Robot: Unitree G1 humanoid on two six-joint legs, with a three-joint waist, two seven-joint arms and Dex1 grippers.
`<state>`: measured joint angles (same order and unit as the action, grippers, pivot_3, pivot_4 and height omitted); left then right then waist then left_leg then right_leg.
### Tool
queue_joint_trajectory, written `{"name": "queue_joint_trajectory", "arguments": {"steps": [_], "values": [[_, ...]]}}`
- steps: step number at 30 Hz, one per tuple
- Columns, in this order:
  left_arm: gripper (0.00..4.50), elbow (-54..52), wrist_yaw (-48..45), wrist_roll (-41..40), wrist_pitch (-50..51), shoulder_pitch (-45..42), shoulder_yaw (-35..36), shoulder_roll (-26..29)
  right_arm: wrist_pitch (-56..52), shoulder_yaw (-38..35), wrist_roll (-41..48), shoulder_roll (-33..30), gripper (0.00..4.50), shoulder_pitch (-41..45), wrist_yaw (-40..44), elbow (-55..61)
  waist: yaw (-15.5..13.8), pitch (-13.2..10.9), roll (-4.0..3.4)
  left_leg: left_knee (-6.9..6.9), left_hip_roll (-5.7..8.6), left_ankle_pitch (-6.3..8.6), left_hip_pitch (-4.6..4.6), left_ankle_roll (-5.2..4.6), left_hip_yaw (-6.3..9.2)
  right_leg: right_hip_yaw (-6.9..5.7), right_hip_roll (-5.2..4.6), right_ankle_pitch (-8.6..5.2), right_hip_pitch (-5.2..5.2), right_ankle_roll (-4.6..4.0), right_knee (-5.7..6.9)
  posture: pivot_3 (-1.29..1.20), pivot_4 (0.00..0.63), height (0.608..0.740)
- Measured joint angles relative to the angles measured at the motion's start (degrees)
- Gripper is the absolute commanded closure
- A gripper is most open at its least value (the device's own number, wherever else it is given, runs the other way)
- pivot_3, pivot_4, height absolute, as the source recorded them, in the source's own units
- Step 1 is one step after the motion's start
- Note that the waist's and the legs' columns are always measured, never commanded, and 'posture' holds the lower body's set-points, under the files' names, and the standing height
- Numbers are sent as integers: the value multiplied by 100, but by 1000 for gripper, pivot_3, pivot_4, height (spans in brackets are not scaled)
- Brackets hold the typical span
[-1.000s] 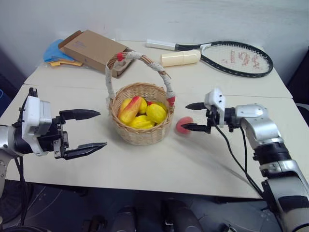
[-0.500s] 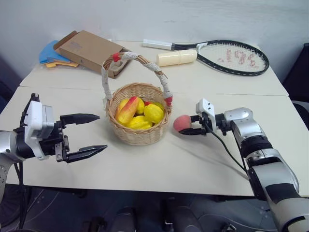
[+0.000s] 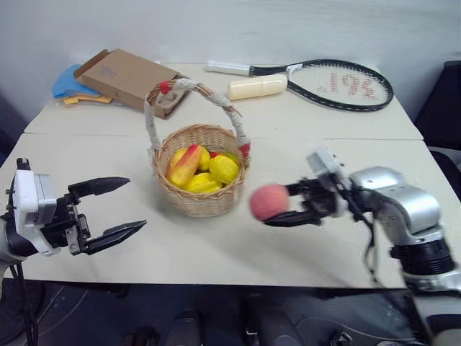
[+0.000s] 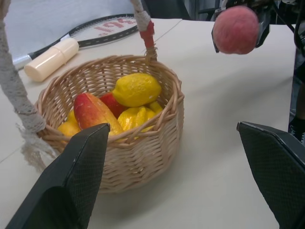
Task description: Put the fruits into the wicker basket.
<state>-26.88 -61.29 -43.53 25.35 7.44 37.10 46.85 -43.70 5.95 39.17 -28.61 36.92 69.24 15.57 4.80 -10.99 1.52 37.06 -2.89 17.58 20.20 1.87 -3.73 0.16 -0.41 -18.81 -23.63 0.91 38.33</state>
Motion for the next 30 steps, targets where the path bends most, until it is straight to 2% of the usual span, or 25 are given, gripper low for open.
{"name": "queue_joint_trajectory", "arguments": {"steps": [2,4,7,8,12,13,16,19,24,27,30], "values": [[0,-26,60,-2,-3,45,-4,-76,-279,234,-174,424,2201,286,-871,211,-7,1,3,0,2,-8,3,8,6,-1,-1,0,-6,0,3,0,150,740],[0,-63,136,-2,0,73,5,-78,-523,565,-705,685,2201,531,-1792,159,-60,6,11,1,11,-8,17,6,11,-4,-13,0,-12,0,-11,0,150,740],[0,-93,200,-2,0,80,5,-86,-488,854,-1143,906,2201,682,-2308,-111,-80,7,12,2,12,2,29,-12,8,-4,-19,2,-13,4,-30,0,150,740],[0,-123,227,-2,1,91,6,-98,-426,970,-1301,967,1477,751,-2423,-245,-81,7,11,2,12,5,34,-17,7,-4,-21,2,-16,5,-35,0,150,740],[0,-213,334,-16,1,177,8,-157,-132,1167,-1695,1185,158,919,-2641,-575,-95,9,13,4,11,11,79,-25,6,-7,-21,2,-56,8,-39,0,150,740],[0,-229,365,-25,3,203,9,-173,-111,1162,-1710,1198,33,947,-2640,-584,-104,9,14,10,11,11,104,-25,5,-6,-21,3,-80,9,-31,0,150,740],[0,-346,435,-128,15,311,39,-189,346,1125,-1613,1053,33,858,-2134,-521,-127,9,14,9,9,10,120,-25,5,-8,-17,4,-96,10,-33,0,150,740],[0,-436,497,-248,18,392,170,-189,666,866,-1174,617,33,531,-1326,-194,-152,9,14,8,9,13,117,-29,5,-8,-18,4,-90,10,-38,0,150,740],[0,-491,646,-460,42,500,406,-190,470,255,-464,-717,33,-70,-97,-130,-187,9,15,16,16,13,104,-41,6,-8,-26,10,-70,21,-42,0,150,740],[0,-652,729,-610,90,505,462,-183,1018,146,-873,-1255,33,141,266,-1363,-136,8,16,19,18,5,88,-54,-10,7,-20,28,-64,16,-41,0,150,740],[0,-681,807,-687,131,516,478,-178,1717,-101,-1259,-1057,33,723,235,-2612,-75,7,15,14,12,-5,78,-59,-18,17,0,36,-66,7,-33,0,150,740]]}}
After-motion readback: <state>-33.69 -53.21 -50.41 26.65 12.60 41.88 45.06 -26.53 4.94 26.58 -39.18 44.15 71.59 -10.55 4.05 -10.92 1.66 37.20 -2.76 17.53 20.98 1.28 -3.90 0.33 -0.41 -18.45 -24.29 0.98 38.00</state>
